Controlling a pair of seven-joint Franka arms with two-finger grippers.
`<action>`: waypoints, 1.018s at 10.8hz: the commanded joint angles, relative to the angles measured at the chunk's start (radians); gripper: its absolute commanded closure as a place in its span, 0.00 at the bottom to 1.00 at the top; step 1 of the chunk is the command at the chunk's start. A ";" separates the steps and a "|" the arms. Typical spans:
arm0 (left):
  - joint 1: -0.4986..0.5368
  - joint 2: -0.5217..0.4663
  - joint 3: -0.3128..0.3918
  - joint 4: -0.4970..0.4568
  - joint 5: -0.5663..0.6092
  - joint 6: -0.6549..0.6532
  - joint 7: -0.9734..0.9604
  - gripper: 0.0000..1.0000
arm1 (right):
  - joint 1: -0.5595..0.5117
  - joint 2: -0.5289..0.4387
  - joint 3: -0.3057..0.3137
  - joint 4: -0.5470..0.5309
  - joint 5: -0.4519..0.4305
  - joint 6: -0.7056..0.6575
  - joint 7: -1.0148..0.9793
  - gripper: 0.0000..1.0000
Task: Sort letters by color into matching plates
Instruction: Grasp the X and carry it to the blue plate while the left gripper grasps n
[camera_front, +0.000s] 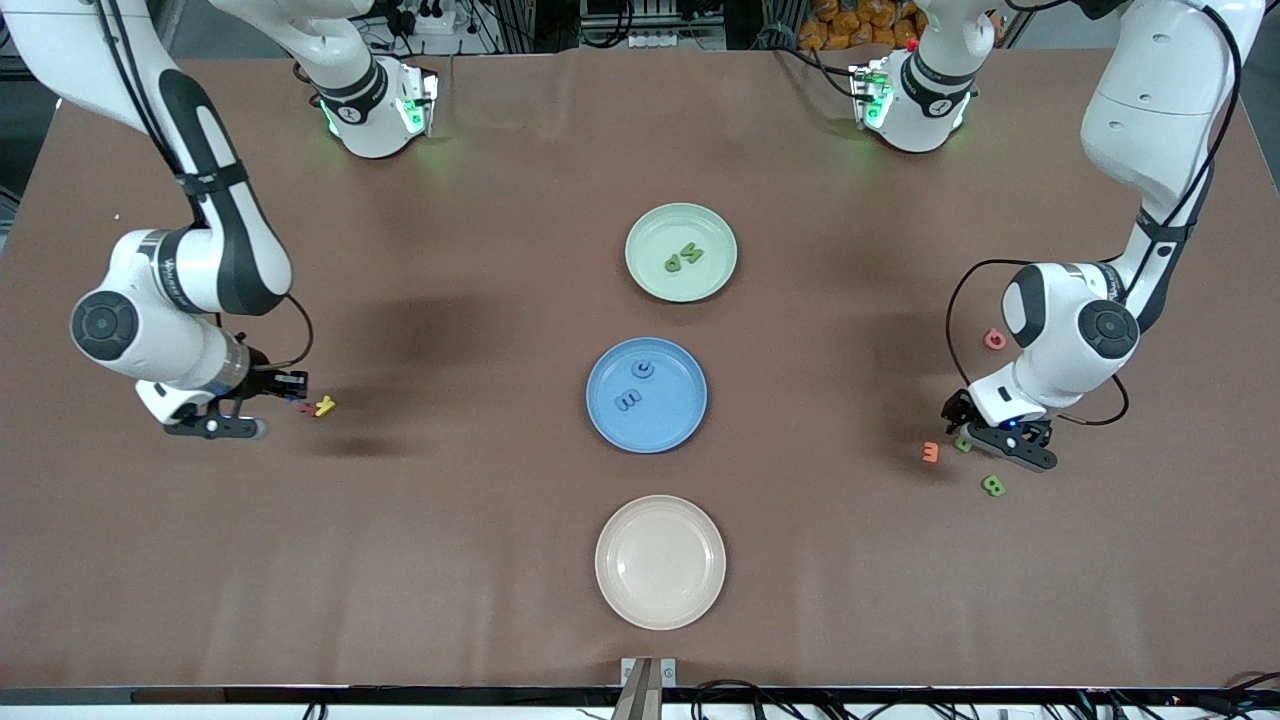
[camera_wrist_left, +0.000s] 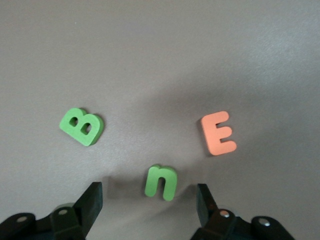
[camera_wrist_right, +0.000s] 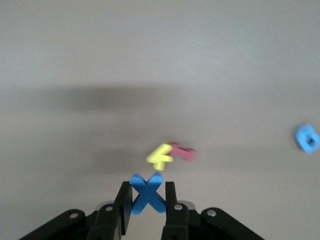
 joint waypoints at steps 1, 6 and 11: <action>-0.002 0.018 -0.012 0.019 -0.064 -0.005 0.023 0.19 | 0.038 0.012 0.106 0.066 -0.017 -0.033 -0.130 0.97; -0.008 0.019 -0.018 0.019 -0.109 -0.008 0.023 0.29 | 0.186 0.110 0.225 0.208 -0.018 -0.037 -0.193 1.00; -0.010 0.019 -0.016 0.017 -0.109 -0.008 0.025 0.77 | 0.421 0.326 0.226 0.424 -0.034 -0.027 -0.188 1.00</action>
